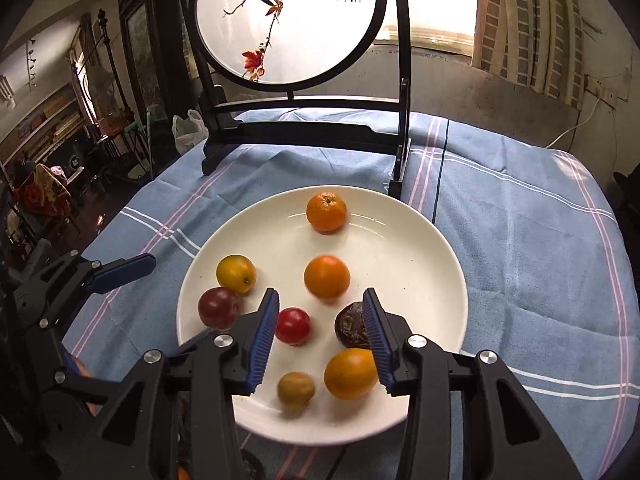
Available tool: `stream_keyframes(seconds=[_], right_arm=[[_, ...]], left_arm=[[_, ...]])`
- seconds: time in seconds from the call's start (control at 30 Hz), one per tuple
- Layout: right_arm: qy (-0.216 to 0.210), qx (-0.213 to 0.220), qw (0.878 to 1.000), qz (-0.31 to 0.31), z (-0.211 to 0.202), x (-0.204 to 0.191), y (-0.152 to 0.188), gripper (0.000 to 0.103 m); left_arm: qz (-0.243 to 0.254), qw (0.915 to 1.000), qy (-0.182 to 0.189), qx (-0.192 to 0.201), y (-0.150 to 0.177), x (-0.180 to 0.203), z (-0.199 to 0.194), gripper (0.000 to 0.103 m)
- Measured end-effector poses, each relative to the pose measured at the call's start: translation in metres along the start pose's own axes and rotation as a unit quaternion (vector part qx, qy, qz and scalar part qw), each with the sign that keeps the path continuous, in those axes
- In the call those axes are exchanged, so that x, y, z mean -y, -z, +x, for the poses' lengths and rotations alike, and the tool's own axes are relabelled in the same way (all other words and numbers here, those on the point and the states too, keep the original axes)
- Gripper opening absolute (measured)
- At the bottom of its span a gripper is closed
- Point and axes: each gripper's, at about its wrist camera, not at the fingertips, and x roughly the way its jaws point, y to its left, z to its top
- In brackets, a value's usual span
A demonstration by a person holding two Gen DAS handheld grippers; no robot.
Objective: Organize fruits
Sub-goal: 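Set the orange and the yellow fruit on the white plate and release, then grasp a large orange with the right gripper while the left grasps an orange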
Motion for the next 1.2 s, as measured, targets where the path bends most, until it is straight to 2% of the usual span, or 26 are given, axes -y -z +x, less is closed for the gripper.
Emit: stream_keyframes(seconds=[0.13,0.23,0.33,0.5,0.63,0.77,1.0,1.07,1.13,1.2], right_arm=[[-0.007,0.019,1.0,-0.014,-0.04,-0.008,0.017,0.044],[-0.012,0.031,0.999,-0.032,-0.073,-0.017,0.035,0.051],[-0.012,0.041,0.998,-0.045,-0.106,-0.026,0.061,0.052],[-0.013,0.027,0.998,-0.056,-0.135,-0.036,0.114,0.053],[-0.007,-0.007,0.998,-0.06,-0.127,-0.04,0.155,0.053],[0.006,-0.035,0.997,-0.061,-0.106,-0.039,0.177,0.053],[0.039,-0.067,0.994,-0.074,-0.066,-0.03,0.173,0.052],[0.034,-0.07,0.994,-0.071,-0.059,-0.026,0.169,0.052],[0.018,-0.075,0.995,-0.066,-0.054,-0.022,0.167,0.043],[0.013,-0.074,0.995,-0.063,-0.056,-0.02,0.167,0.042]], left_arm=[[-0.015,0.9997,0.008,0.018,0.009,-0.011,-0.027,0.074],[-0.024,0.9991,0.012,0.031,0.02,-0.017,-0.055,0.074],[-0.021,0.9989,0.01,0.04,0.036,-0.019,-0.082,0.074],[-0.018,0.9989,0.035,0.026,0.072,-0.009,-0.109,0.074],[0.006,0.9982,0.06,0.003,0.102,0.016,-0.111,0.074],[0.015,0.9964,0.081,-0.021,0.121,0.035,-0.099,0.074],[-0.002,0.9934,0.097,-0.061,0.133,0.036,-0.076,0.068],[-0.003,0.9931,0.097,-0.066,0.132,0.037,-0.071,0.066],[-0.002,0.9926,0.099,-0.07,0.13,0.038,-0.066,0.064],[-0.005,0.9918,0.102,-0.077,0.128,0.039,-0.06,0.056]])
